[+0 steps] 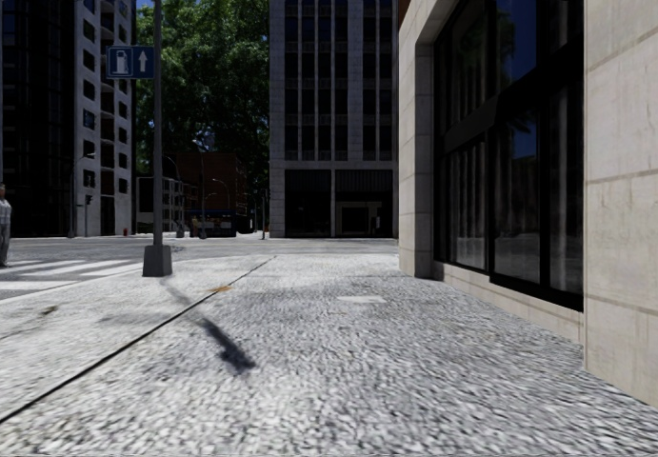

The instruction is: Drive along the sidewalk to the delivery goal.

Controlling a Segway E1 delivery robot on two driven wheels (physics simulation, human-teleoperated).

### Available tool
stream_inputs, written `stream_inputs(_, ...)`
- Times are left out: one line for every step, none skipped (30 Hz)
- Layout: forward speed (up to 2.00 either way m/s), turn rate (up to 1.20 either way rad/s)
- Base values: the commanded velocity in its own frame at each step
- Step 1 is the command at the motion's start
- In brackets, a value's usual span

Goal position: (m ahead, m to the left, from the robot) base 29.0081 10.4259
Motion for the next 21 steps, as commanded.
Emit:
stream_inputs(1.99, 0.00)
stream_inputs(1.99, 0.00)
stream_inputs(1.99, 0.00)
stream_inputs(1.99, 0.00)
stream_inputs(1.99, 0.00)
stream_inputs(1.99, 0.00)
stream_inputs(1.99, 0.00)
stream_inputs(1.99, 0.00)
stream_inputs(1.99, 0.00)
stream_inputs(1.99, 0.00)
stream_inputs(1.99, 0.00)
stream_inputs(1.99, 0.00)
stream_inputs(1.99, 0.00)
stream_inputs(1.99, 0.00)
stream_inputs(1.99, 0.00)
stream_inputs(1.99, 0.00)
stream_inputs(1.99, 0.00)
stream_inputs(1.99, 0.00)
stream_inputs(1.99, 0.00)
stream_inputs(1.99, 0.00)
stream_inputs(1.99, 0.00)
